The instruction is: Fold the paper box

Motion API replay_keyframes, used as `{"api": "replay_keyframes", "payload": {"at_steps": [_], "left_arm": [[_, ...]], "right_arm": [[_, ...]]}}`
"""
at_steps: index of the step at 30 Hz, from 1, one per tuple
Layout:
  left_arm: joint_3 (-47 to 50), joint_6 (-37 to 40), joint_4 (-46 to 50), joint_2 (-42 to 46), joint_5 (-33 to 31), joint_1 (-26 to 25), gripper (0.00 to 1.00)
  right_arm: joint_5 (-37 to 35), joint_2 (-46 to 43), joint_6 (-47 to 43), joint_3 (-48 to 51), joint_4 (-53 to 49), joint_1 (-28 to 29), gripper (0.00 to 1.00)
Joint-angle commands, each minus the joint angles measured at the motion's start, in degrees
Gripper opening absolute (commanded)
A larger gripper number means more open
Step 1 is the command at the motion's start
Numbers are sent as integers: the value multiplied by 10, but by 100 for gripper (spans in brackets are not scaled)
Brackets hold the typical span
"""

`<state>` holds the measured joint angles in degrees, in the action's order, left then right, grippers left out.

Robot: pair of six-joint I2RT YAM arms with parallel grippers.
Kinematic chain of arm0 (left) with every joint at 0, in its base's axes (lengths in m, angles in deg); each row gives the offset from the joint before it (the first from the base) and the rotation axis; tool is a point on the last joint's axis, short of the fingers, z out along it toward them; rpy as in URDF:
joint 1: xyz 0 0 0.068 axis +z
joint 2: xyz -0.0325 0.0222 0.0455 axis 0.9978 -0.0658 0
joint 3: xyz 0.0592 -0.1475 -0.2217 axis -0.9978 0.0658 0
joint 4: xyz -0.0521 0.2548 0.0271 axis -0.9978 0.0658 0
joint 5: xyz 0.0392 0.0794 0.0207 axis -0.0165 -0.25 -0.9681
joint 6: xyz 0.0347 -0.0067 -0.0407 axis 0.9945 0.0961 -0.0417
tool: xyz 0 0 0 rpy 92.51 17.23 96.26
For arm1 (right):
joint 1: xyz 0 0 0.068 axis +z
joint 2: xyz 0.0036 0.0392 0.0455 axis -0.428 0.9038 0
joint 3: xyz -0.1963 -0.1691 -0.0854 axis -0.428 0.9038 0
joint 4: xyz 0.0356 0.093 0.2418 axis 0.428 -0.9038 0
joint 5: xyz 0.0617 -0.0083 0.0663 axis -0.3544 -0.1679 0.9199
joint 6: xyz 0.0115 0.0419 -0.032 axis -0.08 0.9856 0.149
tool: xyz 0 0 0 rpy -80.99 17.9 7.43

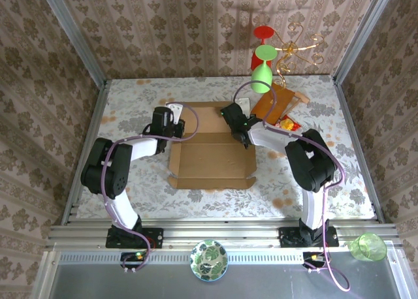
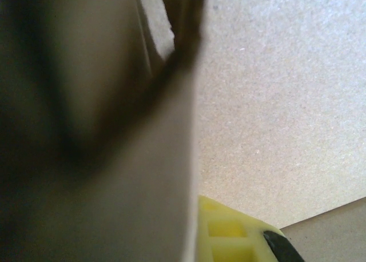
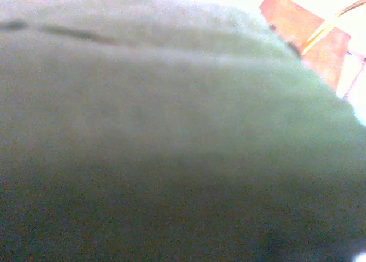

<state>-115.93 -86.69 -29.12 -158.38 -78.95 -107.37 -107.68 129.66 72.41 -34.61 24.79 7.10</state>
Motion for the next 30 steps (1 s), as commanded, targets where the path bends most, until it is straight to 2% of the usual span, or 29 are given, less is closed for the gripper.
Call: {"api": "replay_keyframes", "payload": {"at_steps": [1, 12, 16, 22, 26, 30], "left_arm": [[-11, -7, 34, -7, -6, -11, 0], [-7, -9, 36, -8, -41, -21, 0], [-3, -11, 26, -5, -40, -19, 0], [8, -14, -14, 1, 20, 6, 19], [-1, -8, -11, -3, 52, 21, 24], [-9, -11, -8, -1, 51, 26, 27]], "right_arm": [[-46, 6, 21, 2, -49, 1, 0], [-63, 34, 83, -46, -163, 11, 0], [-42, 29, 82, -44, -157, 11, 0], [-17, 21, 59, -30, -137, 12, 0], [3, 24, 49, -34, -131, 11, 0], [14, 30, 44, -45, -136, 10, 0]]}}
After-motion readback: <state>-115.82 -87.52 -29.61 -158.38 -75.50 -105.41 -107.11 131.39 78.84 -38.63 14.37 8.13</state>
